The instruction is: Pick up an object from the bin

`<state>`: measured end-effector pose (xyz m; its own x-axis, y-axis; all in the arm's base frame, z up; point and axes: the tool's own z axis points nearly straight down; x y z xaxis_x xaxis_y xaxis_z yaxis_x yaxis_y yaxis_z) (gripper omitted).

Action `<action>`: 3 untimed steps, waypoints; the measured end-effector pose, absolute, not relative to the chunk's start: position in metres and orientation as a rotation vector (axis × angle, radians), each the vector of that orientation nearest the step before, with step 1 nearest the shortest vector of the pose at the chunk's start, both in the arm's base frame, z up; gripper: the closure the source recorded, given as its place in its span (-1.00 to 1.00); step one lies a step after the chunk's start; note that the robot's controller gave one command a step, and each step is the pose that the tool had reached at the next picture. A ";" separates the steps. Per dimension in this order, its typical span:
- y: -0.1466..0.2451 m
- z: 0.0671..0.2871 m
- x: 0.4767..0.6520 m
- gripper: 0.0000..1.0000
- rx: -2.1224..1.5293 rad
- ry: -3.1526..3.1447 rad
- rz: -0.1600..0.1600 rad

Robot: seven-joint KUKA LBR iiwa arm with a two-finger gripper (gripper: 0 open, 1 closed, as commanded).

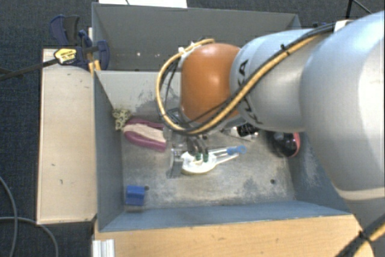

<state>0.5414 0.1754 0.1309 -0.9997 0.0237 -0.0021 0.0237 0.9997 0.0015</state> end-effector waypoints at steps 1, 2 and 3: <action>0.111 0.146 0.552 -1.00 -0.421 3.107 -0.002; 0.096 0.068 0.563 -1.00 -0.175 3.144 0.002; 0.097 0.073 0.565 1.00 -0.173 3.137 0.003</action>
Offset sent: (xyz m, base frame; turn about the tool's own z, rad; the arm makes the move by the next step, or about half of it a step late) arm 0.0092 -0.0619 0.0145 -0.2972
